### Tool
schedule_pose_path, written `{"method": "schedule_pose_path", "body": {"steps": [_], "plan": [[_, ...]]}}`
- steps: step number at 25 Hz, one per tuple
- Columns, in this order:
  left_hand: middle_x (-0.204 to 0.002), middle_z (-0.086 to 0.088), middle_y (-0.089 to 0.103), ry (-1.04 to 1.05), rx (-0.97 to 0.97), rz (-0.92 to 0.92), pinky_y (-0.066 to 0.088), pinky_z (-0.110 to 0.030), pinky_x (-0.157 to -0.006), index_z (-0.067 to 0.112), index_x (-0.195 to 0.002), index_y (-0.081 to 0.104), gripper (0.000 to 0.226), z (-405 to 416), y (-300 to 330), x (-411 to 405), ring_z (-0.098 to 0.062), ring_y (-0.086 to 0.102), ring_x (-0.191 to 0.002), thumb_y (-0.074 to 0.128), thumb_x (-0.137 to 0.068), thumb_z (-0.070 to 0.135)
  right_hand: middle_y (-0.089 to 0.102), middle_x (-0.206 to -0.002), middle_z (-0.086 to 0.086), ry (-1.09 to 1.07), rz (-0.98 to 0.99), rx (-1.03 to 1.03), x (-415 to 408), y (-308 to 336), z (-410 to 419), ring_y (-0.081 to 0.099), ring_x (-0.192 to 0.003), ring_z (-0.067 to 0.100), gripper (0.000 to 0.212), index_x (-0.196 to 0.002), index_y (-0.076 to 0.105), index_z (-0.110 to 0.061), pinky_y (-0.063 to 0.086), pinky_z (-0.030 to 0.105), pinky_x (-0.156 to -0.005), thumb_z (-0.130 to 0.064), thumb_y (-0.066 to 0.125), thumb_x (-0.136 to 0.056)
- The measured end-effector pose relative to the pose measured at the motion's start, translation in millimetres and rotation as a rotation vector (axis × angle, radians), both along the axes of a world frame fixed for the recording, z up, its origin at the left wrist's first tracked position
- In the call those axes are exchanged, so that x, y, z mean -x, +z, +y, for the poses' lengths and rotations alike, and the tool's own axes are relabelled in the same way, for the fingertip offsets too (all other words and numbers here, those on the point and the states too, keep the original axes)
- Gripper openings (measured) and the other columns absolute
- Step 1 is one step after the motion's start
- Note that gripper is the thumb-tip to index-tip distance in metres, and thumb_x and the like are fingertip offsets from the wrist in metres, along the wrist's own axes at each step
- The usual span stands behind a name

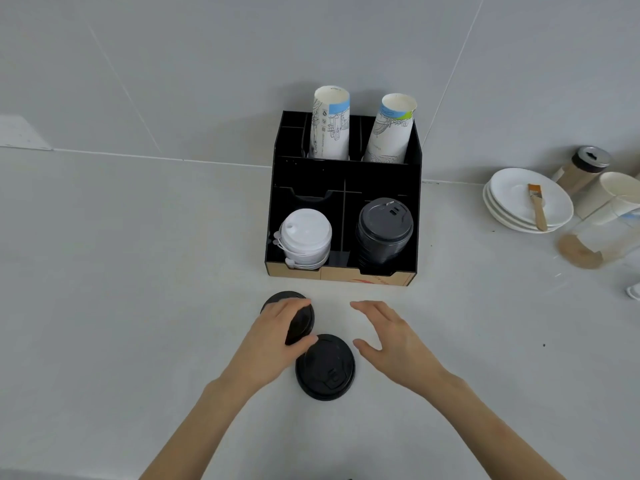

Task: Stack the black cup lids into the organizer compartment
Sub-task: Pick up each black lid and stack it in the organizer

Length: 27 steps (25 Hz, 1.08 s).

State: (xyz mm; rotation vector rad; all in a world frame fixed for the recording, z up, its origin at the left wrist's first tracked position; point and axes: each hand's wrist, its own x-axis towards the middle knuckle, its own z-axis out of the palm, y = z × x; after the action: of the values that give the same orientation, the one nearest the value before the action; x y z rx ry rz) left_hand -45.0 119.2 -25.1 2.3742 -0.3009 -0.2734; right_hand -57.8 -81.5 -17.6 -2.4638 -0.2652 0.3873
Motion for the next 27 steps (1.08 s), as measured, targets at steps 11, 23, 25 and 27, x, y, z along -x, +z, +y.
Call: {"method": "schedule_pose_path", "body": {"steps": [11, 23, 25, 27], "plan": [[-0.146, 0.01, 0.026, -0.24, -0.241, 0.04, 0.023, -0.029, -0.109, 0.027, -0.137, 0.019, 0.066, 10.4, -26.7, 26.8, -0.013, 0.02, -0.132, 0.056, -0.083, 0.035, 0.041, -0.137, 0.001, 0.018, 0.113, 0.02, 25.5, -25.1, 7.1, 0.04, -0.126, 0.019, 0.047, -0.132, 0.032, -0.02, 0.035, 0.033, -0.107, -0.021, 0.05, -0.088], [-0.113, 0.008, 0.064, -0.249, -0.393, -0.105, 0.053, -0.032, -0.08, 0.025, -0.118, 0.044, 0.065, 0.9, -37.3, 27.0, -0.009, 0.033, -0.105, 0.036, -0.063, 0.058, 0.042, -0.136, 0.002, -0.021, 0.09, -0.011, 28.8, -37.9, 8.2, 0.039, -0.123, 0.02, 0.047, -0.131, 0.036, -0.017, 0.037, 0.031, -0.106, -0.015, 0.052, -0.086], [-0.112, 0.009, 0.065, -0.242, -0.394, -0.141, 0.052, -0.031, -0.081, 0.025, -0.118, 0.045, 0.065, -3.5, -36.6, 26.4, -0.009, 0.033, -0.104, 0.036, -0.063, 0.059, 0.043, -0.134, 0.003, -0.035, 0.076, -0.02, 26.7, -38.9, 5.5, 0.04, -0.12, 0.021, 0.046, -0.13, 0.038, -0.017, 0.038, 0.03, -0.104, -0.013, 0.052, -0.086], [-0.114, 0.009, 0.064, -0.242, -0.403, -0.162, 0.05, -0.033, -0.084, 0.024, -0.119, 0.044, 0.065, -7.7, -38.9, 24.6, -0.009, 0.033, -0.106, 0.037, -0.064, 0.058, 0.043, -0.134, 0.003, -0.056, 0.069, -0.026, 25.3, -38.5, 2.1, 0.041, -0.12, 0.021, 0.046, -0.13, 0.039, -0.017, 0.038, 0.029, -0.102, -0.014, 0.052, -0.086]]}}
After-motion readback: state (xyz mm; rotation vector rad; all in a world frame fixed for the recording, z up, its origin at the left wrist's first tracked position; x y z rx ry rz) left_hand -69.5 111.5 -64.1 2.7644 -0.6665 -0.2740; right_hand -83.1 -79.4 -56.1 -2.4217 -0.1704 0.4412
